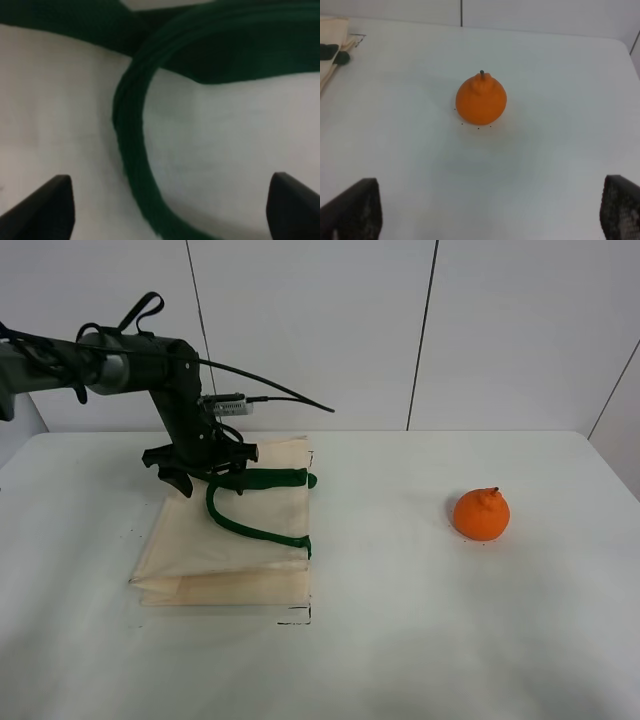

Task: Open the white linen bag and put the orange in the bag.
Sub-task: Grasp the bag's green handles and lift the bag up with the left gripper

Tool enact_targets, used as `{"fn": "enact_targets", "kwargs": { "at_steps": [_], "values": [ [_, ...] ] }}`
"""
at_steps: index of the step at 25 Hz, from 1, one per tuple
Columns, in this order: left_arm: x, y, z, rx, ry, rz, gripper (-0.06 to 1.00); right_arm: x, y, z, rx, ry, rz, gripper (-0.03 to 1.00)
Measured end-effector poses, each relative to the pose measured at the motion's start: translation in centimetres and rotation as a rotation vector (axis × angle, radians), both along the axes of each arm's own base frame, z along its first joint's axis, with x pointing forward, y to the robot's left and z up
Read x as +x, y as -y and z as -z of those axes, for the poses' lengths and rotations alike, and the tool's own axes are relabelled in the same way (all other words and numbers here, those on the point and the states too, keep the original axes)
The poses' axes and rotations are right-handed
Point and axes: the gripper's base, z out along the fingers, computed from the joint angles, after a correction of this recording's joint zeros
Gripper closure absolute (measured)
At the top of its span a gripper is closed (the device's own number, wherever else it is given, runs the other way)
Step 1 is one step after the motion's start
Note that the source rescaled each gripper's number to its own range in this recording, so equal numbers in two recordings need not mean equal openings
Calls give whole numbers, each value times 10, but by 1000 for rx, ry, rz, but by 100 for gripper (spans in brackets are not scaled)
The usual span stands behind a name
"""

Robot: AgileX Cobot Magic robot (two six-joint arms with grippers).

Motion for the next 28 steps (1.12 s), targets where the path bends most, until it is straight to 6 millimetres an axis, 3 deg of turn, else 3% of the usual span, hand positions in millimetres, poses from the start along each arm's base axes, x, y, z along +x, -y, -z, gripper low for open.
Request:
{"fn": "enact_targets", "kwargs": {
  "at_steps": [5, 10, 12, 14, 16, 18, 19, 23, 28],
  "values": [
    [2, 1, 35, 17, -50, -3, -5, 0, 0, 0, 0, 0, 0, -3],
    [3, 1, 42, 11, -53, -6, 1, 0, 0, 0, 0, 0, 0, -3],
    [3, 1, 42, 10, -52, -6, 15, 0, 0, 0, 0, 0, 0, -3],
    [3, 1, 43, 11, -55, -7, 42, 0, 0, 0, 0, 0, 0, -3],
    [3, 1, 44, 17, -55, -4, 76, 0, 0, 0, 0, 0, 0, -3],
    [4, 1, 42, 20, -61, -7, 92, 0, 0, 0, 0, 0, 0, -3],
    [4, 1, 39, 20, -62, -7, 93, 0, 0, 0, 0, 0, 0, -3],
    [6, 1, 7, 22, -40, -5, 94, 0, 0, 0, 0, 0, 0, -3],
    [4, 1, -93, 2, 82, 65, 94, 0, 0, 0, 0, 0, 0, -3]
  ]
}}
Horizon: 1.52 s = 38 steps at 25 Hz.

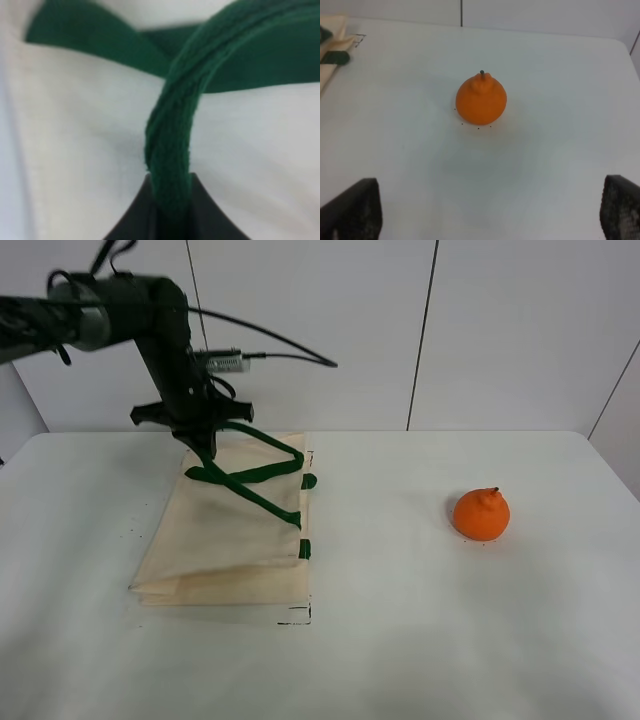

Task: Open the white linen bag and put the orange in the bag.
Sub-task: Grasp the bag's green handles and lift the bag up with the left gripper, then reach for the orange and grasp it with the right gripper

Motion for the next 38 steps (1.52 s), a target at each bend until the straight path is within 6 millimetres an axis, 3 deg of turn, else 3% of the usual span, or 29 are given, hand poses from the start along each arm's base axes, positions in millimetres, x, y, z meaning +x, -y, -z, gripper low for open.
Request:
{"fn": "enact_targets", "kwargs": {
  "at_steps": [7, 11, 16, 19, 23, 29, 31, 35, 36, 38],
  "values": [
    [-18, 0, -106, -51, 229, 62, 94, 0, 0, 0, 0, 0, 0, -3],
    [-34, -4, -141, -72, 309, 66, 94, 0, 0, 0, 0, 0, 0, -3],
    [-54, -10, -172, -92, 383, 68, 94, 0, 0, 0, 3, -3, -2, -3],
    [-63, -13, -186, -101, 414, 68, 94, 11, 0, -3, 5, -61, -1, -3],
    [-66, -14, -190, -104, 425, 68, 94, 57, 1, -17, 13, -209, 7, -3],
    [-67, -13, -190, -111, 423, 70, 94, 169, 3, -24, 23, -459, 17, -3],
    [-67, -13, -190, -113, 423, 70, 94, 221, 4, -15, 24, -562, 19, -3],
    [-67, -11, -190, -130, 418, 73, 94, 303, 5, 12, 29, -712, 19, -3],
    [-67, -11, -190, -133, 417, 74, 94, 303, 5, 12, 29, -712, 19, -3],
    [-67, -11, -190, -136, 416, 74, 94, 340, 5, 34, 30, -801, 16, -3]
  ]
}}
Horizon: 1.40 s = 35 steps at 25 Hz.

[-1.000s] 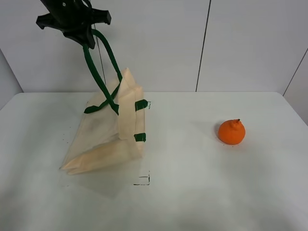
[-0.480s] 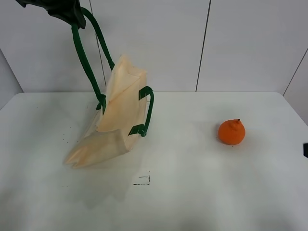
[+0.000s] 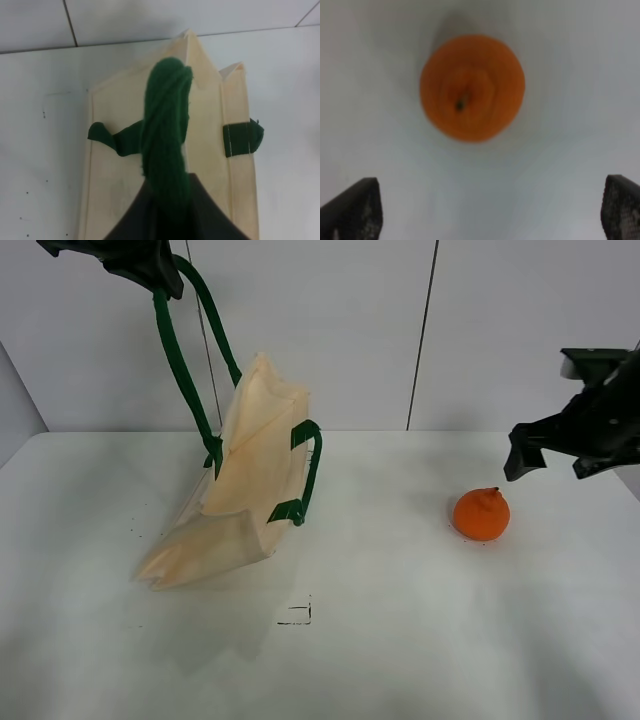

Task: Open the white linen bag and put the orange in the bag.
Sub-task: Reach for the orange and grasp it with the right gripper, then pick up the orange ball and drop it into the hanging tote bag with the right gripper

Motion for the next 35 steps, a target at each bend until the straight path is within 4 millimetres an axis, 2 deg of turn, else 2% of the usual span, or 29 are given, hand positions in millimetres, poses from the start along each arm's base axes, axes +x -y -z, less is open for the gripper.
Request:
{"fn": "enact_targets", "kwargs": {
  "at_steps": [1, 5, 10, 13, 20, 26, 35],
  "values": [
    [0, 0, 0, 0, 0, 0, 94, 19, 0, 7, 2, -25, -2, -3],
    [0, 0, 0, 1, 0, 2, 94, 66, -8, 41, 6, -143, -33, -3],
    [0, 0, 0, 2, 1, 3, 94, 93, -38, 63, -1, -163, -88, -3],
    [0, 0, 0, 2, 1, 4, 94, 96, -42, 70, -1, -183, -68, -3],
    [0, 0, 0, 4, 1, 7, 94, 91, -24, 73, -61, -267, -36, -3],
    [0, 0, 0, 6, 2, 9, 94, 94, -23, 78, -64, -250, -59, -3],
    [0, 0, 0, 8, 2, 12, 94, 99, -25, 121, -43, -329, -52, -3]
  ]
}}
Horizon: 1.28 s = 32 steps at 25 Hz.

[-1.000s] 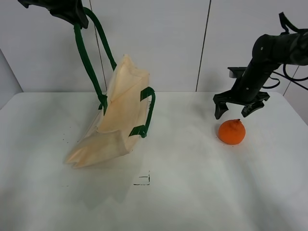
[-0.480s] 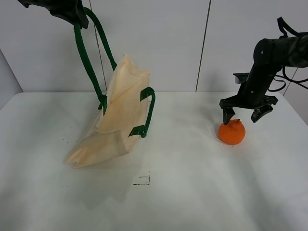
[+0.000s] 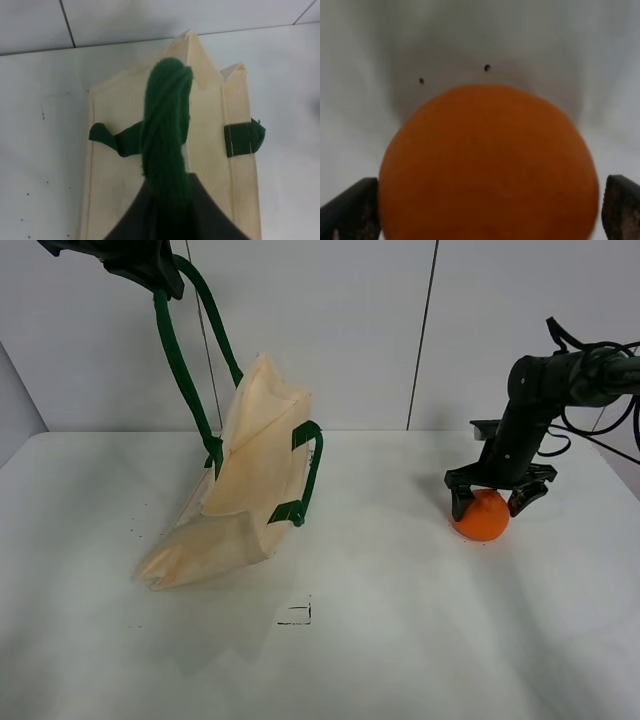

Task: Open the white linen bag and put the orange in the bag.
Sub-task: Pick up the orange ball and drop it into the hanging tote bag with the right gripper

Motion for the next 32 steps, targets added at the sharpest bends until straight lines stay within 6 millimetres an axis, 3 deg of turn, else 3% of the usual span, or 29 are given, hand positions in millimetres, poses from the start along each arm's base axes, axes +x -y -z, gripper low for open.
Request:
{"fn": "enact_targets", "kwargs": {
  "at_steps": [4, 6, 9, 10, 14, 19, 20, 22, 23, 27, 32],
  "values": [
    [0, 0, 0, 0, 0, 0, 94, 1, -1, 5, 16, -7, 9, 1],
    [0, 0, 0, 0, 0, 0, 94, 1, -2, 5, 25, -8, 15, 27],
    [0, 0, 0, 0, 0, 0, 94, 2, -3, -1, 31, -10, 16, 86],
    [0, 0, 0, 0, 0, 0, 94, 2, -3, -8, 33, -8, 16, 97],
    [0, 0, 0, -1, 0, 1, 94, 12, -6, -46, 60, 50, 18, 97],
    [0, 0, 0, 0, 0, 3, 94, 24, -20, -143, 171, 297, 14, 97],
    [0, 0, 0, 0, 0, 3, 94, 24, -28, -165, 206, 358, 2, 97],
    [0, 0, 0, 1, 0, 4, 94, 21, -43, -190, 244, 425, -31, 97],
    [0, 0, 0, 1, 0, 4, 94, 18, -64, -206, 272, 469, -76, 97],
    [0, 0, 0, 0, 0, 4, 94, 4, -118, -208, 314, 450, -193, 97],
    [0, 0, 0, 0, 0, 4, 94, -17, -186, -195, 362, 401, -332, 97]
  ]
}}
